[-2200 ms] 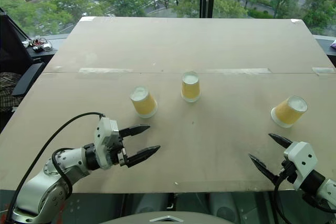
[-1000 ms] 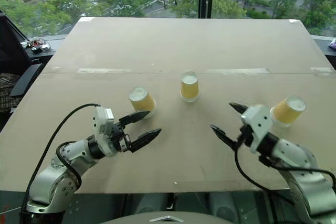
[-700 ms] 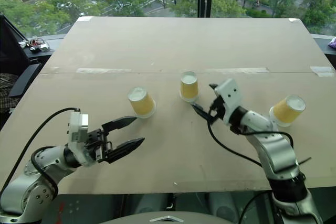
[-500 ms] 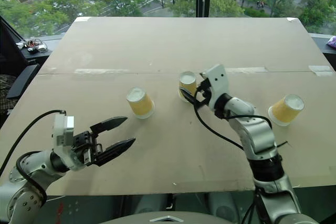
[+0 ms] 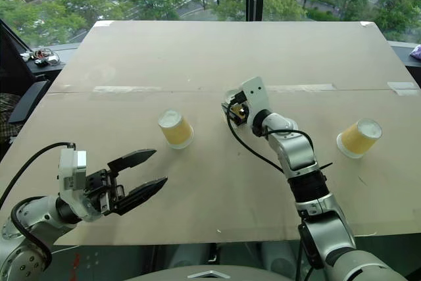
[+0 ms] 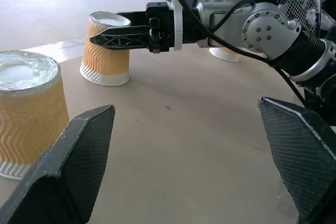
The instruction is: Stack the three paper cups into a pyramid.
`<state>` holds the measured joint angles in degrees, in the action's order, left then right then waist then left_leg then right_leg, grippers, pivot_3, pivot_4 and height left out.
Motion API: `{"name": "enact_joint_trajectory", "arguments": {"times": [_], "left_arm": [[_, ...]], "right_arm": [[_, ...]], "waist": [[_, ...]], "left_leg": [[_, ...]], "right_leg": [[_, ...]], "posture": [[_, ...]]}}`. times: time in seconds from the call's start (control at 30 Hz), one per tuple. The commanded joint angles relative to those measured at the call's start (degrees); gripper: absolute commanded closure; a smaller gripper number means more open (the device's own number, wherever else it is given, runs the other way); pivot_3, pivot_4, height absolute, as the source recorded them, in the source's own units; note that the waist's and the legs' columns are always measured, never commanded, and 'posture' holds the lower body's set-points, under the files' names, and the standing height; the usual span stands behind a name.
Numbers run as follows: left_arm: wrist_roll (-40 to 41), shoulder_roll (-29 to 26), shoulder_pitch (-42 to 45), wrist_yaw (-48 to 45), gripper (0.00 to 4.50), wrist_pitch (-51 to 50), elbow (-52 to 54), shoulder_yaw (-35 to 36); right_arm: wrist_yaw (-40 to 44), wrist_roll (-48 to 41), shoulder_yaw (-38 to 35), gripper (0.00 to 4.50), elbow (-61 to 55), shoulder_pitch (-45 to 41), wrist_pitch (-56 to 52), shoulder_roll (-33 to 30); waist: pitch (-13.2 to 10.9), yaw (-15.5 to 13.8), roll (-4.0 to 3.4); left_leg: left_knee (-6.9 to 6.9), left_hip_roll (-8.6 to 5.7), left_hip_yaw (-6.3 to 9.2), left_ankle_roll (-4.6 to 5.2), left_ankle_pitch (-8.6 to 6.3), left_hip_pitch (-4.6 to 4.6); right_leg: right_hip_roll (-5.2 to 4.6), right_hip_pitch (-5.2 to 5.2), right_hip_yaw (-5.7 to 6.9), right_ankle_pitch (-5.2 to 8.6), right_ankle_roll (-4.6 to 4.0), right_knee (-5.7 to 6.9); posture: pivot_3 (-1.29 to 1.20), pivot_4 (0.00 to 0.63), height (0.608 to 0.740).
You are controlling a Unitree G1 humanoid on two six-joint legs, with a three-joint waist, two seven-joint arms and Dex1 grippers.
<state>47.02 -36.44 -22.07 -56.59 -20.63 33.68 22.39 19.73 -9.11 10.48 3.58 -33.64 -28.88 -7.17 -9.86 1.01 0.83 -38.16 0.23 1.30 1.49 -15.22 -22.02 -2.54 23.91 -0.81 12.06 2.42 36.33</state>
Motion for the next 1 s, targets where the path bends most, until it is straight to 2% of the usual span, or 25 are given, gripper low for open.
{"name": "enact_joint_trajectory", "arguments": {"times": [0.03, 0.23, 0.43, 0.53, 0.73, 1.0], "left_arm": [[0.8, 0.0, 0.4, 0.3, 0.00, 1.0, 2.4, 0.5], [1.1, -0.7, 1.5, -0.3, 0.00, 0.4, 2.3, -0.7], [0.7, -2.0, 2.4, -2.1, 0.00, 0.0, 2.2, -2.4], [0.5, -2.3, 2.7, -2.7, 0.00, 0.1, 1.3, -2.9], [0.1, -2.5, 3.4, -3.5, 0.00, -0.1, 0.2, -3.9], [0.1, -3.1, 4.2, -3.8, 0.00, -0.1, -0.9, -4.0]], "right_arm": [[1.1, 0.0, -0.8, 2.21, -1.5, -1.0, 1.9, 0.0], [3.8, -2.2, -3.0, 2.22, -8.6, 1.7, 1.9, -2.3], [10.8, -8.9, -11.0, 2.22, -28.9, 16.2, -5.8, -16.2], [10.4, -11.5, -13.3, 2.22, -35.5, 22.0, -8.7, -18.8], [7.7, -11.5, -11.6, 2.22, -39.5, 26.8, -9.6, -17.9], [7.5, -7.2, -4.0, 2.22, -35.4, 27.0, -4.8, -16.4]], "waist": [[0.0, 0.0, 0.00], [0.0, -0.1, -0.01], [0.0, -0.8, -0.07], [-0.1, 0.0, -0.09], [-0.1, 0.5, -0.09], [-0.1, 0.2, -0.09]], "left_leg": [[0.00, 0.00, 0.00, 0.00, 0.00, 0.01], [0.00, 0.00, 0.01, 0.00, 0.00, -0.01], [0.00, -0.08, 0.14, 0.01, 0.00, -0.22], [0.00, -0.08, 0.13, 0.04, -0.03, -0.29], [0.01, 0.27, 0.02, 0.05, -0.03, -0.07], [0.01, 0.29, -0.04, 0.04, -0.03, -0.10]], "right_leg": [[0.00, 0.00, 0.00, 0.00, 0.00, 0.00], [0.01, 0.00, 0.01, 0.00, 0.00, 0.00], [-0.09, -0.01, 0.14, 0.01, 0.02, -0.21], [-0.09, 0.00, 0.14, 0.01, 0.03, -0.34], [0.37, 0.00, -0.03, 0.03, 0.07, -0.29], [0.38, 0.00, -0.08, 0.03, 0.06, -0.34]], "posture": [[0.00, 0.150, 0.740], [0.00, 0.150, 0.740], [0.00, 0.150, 0.740], [0.00, 0.150, 0.740], [0.00, 0.150, 0.740], [0.00, 0.150, 0.740]]}}
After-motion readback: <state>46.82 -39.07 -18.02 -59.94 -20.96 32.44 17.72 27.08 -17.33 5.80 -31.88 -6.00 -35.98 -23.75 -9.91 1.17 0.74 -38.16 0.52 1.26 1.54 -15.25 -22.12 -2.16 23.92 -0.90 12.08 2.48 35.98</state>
